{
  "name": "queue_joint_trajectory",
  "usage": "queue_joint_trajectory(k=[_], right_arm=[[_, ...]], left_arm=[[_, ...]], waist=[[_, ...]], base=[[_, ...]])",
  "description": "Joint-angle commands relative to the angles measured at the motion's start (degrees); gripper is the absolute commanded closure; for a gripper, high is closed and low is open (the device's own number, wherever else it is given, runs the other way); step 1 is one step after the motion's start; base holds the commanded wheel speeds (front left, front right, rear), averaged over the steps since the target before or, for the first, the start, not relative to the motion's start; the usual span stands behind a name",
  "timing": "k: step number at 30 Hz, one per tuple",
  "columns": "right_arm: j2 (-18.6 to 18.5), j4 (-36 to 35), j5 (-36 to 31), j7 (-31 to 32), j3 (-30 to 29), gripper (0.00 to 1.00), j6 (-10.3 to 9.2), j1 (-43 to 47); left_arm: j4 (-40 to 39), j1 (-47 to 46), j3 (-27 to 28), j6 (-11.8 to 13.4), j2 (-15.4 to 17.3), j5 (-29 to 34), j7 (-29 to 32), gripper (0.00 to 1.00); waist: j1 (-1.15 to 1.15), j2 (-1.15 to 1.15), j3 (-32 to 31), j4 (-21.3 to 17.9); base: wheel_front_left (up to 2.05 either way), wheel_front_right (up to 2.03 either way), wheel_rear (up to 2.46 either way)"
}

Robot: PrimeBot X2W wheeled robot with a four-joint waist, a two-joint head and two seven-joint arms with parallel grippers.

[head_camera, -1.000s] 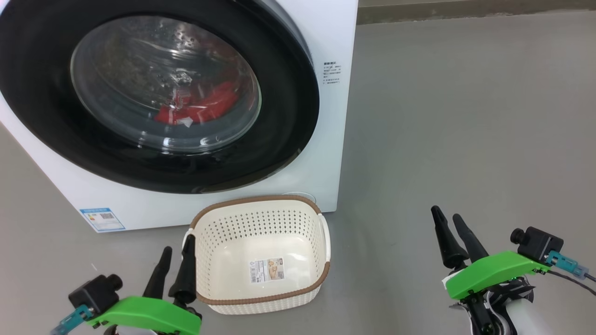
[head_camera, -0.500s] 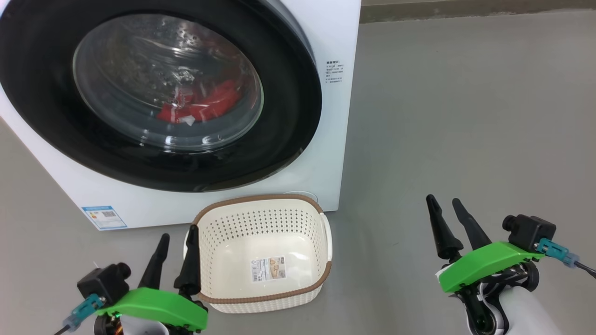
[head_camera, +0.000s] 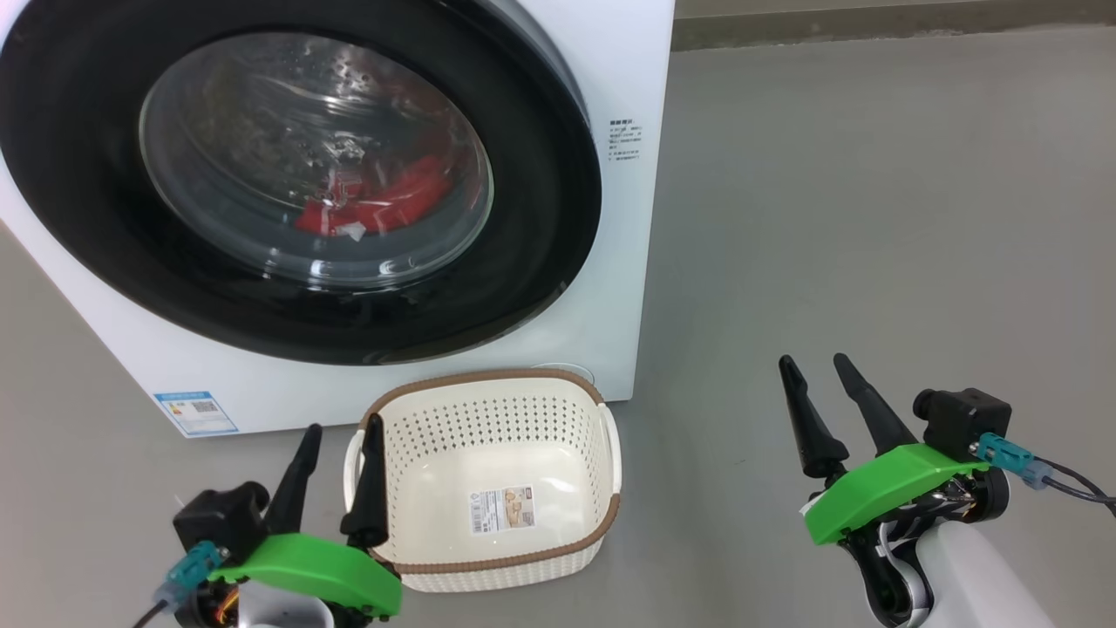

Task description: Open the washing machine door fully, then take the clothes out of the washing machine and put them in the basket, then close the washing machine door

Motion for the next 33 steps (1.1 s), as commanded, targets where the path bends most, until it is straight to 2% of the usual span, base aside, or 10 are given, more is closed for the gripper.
queue_joint_trajectory(k=[1, 22, 33], right_arm=[[-0.4, -0.9, -2.0, -0.8, 1.3, 0.0, -0.04, -2.8], [-0.7, 0.5, -15.8, -4.3, 2.5, 0.0, -0.04, -5.7], [-0.7, 0.6, -15.6, -4.4, 2.8, 0.0, -0.04, -5.8]], left_arm=[[-1.2, -2.7, 0.9, 0.5, 1.1, 2.0, -1.0, 0.0], [-1.0, -4.3, -0.8, 2.4, 1.4, 15.0, -4.6, 0.0], [-0.7, -4.2, -0.9, 2.7, 1.4, 14.0, -4.6, 0.0]], waist=[[0.0, 0.0, -0.1, -0.1], [0.0, 0.0, -0.4, -0.3], [0.0, 0.0, -0.3, -0.6]], base=[[0.0, 0.0, 0.0], [0.0, 0.0, 0.0], [0.0, 0.0, 0.0]])
